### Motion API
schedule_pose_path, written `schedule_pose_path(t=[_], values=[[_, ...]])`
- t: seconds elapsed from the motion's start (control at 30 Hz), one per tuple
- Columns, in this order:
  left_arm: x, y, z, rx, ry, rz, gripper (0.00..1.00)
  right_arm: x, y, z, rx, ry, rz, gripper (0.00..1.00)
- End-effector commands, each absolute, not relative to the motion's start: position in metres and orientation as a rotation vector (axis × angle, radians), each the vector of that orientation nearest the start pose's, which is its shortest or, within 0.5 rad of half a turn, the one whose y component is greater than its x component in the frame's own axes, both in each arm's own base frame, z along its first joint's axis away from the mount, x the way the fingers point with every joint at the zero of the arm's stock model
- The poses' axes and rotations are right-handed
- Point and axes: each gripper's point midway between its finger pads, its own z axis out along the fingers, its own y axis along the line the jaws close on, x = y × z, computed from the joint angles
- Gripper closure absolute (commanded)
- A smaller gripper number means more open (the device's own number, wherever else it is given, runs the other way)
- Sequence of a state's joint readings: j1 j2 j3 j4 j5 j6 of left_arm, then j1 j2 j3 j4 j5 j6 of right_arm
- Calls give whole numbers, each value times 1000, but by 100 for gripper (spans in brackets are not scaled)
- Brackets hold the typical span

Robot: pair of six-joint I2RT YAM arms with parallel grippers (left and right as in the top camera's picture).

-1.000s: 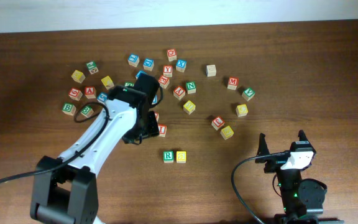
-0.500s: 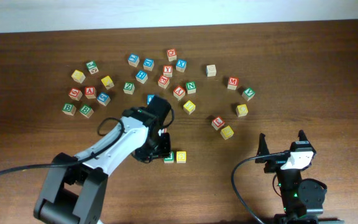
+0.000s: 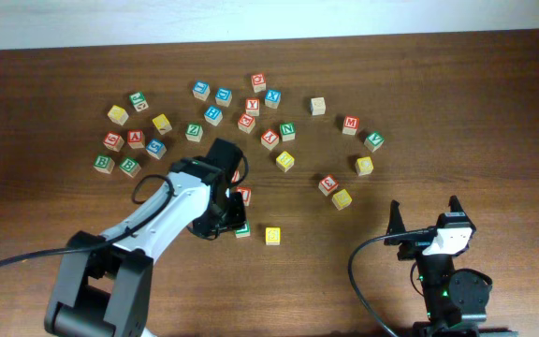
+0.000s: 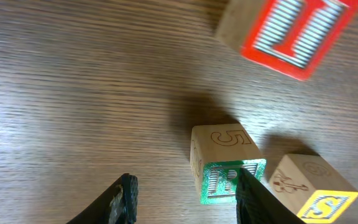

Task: Spell out ICRA

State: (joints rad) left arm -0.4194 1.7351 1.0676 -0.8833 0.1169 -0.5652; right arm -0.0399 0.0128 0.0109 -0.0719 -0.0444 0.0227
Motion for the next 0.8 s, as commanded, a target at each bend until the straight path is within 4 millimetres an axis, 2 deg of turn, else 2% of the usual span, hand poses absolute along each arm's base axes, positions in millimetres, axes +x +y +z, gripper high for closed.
schedule_pose_path(t=[0.0, 0.13, 0.27, 0.37, 0.47, 0.53, 0.67, 0.77], values=[[268, -124, 31, -186, 3134, -98, 58, 246, -4, 156, 29, 1650, 18, 2], [281, -135, 73, -168, 3013, -229, 57, 246, -4, 156, 29, 1650, 18, 2], [267, -161, 92, -109, 3014, -435, 57, 246, -4, 156, 29, 1650, 18, 2], [251, -189, 87, 46, 3035, -431, 57, 246, -4, 156, 29, 1650, 18, 2], [244, -202, 67, 31, 3029, -239, 56, 246, -4, 156, 29, 1650, 18, 2], [238, -219, 52, 105, 3046, -233, 57, 246, -4, 156, 29, 1650, 18, 2], [240, -230, 28, 143, 3065, -209, 57, 246, -4, 156, 29, 1650, 18, 2], [244, -234, 27, 143, 3049, -225, 57, 246, -4, 156, 29, 1650, 18, 2]])
